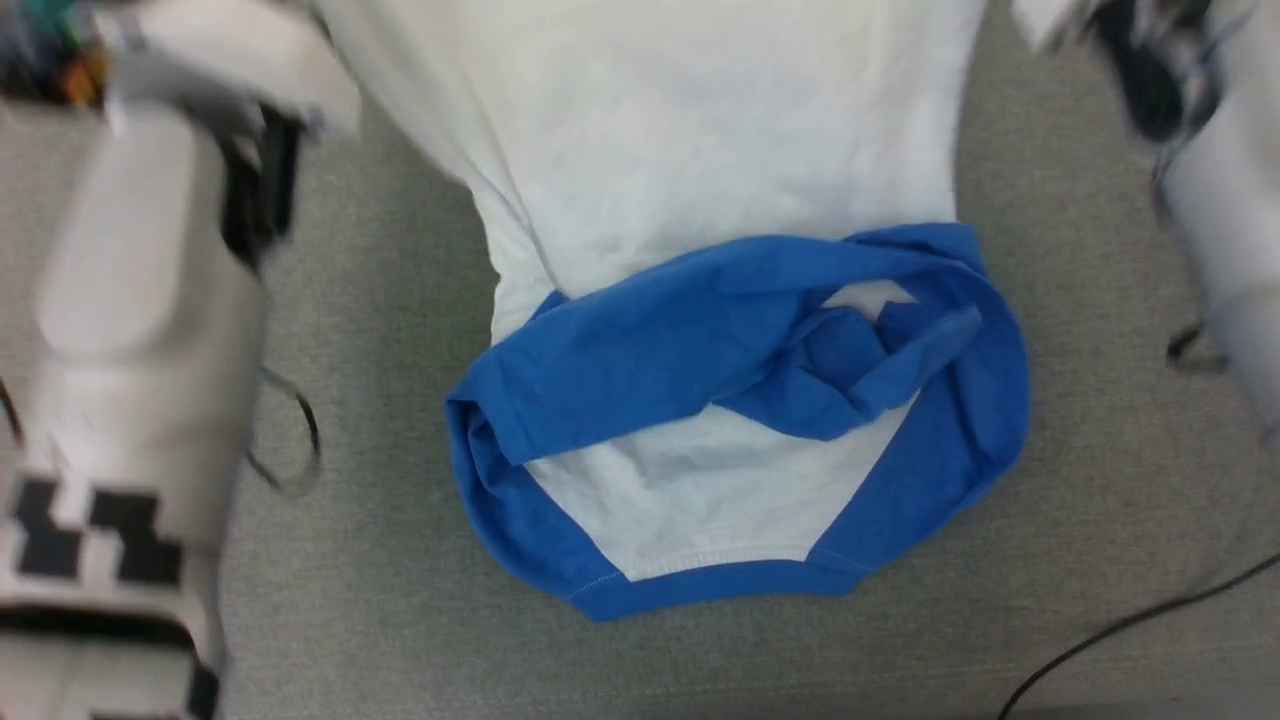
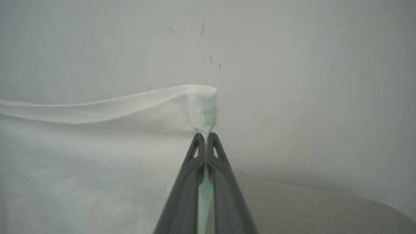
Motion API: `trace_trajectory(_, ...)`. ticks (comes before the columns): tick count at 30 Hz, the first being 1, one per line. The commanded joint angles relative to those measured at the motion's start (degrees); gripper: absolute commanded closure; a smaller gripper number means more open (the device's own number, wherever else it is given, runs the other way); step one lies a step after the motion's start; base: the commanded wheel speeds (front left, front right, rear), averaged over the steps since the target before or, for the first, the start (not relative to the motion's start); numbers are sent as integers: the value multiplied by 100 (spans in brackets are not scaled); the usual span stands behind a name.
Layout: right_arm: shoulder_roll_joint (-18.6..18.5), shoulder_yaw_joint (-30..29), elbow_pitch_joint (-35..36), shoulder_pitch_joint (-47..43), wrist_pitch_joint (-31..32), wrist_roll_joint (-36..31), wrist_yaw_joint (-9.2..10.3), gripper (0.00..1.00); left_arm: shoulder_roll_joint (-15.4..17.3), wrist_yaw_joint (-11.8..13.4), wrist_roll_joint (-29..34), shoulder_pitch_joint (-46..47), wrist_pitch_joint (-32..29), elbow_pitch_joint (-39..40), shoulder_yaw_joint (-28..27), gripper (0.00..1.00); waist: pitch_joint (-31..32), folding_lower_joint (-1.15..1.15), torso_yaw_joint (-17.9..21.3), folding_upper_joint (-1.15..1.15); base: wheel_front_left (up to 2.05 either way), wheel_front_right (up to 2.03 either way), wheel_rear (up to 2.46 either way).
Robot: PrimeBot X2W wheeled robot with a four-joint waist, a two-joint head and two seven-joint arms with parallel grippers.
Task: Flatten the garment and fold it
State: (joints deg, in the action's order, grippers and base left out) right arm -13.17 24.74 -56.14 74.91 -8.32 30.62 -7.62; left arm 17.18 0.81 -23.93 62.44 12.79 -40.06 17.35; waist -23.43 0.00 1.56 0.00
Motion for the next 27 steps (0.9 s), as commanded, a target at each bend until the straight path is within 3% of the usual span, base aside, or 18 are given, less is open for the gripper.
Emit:
trace_trajectory(1,-107,232,252,-575,-37,179,13,100,-38,98,-112,-624,90,219,-75,100,431,0,-38,0,0,0,0)
trace_trajectory(7,-522,753,1405,-2106,73,803,13,100,9,375,-263,-2395,173,1320,-208,100,885,0,-49,0,0,0,0)
trace_trajectory(13,-889,802,2370,-3292,276,1164,13,100,216,623,-313,-3808,-36,2386,-181,100,1218,0,-21,0,0,0,0)
trace_trajectory(21,-1174,331,3490,-5121,559,1147,13,100,258,1045,-590,-5666,-579,3596,-108,100,1558,0,75,0,0,0,0)
trace_trajectory(27,-1004,-340,3828,-6246,766,960,13,100,148,1139,-791,-6511,-930,3917,141,100,1638,0,131,0,0,0,0)
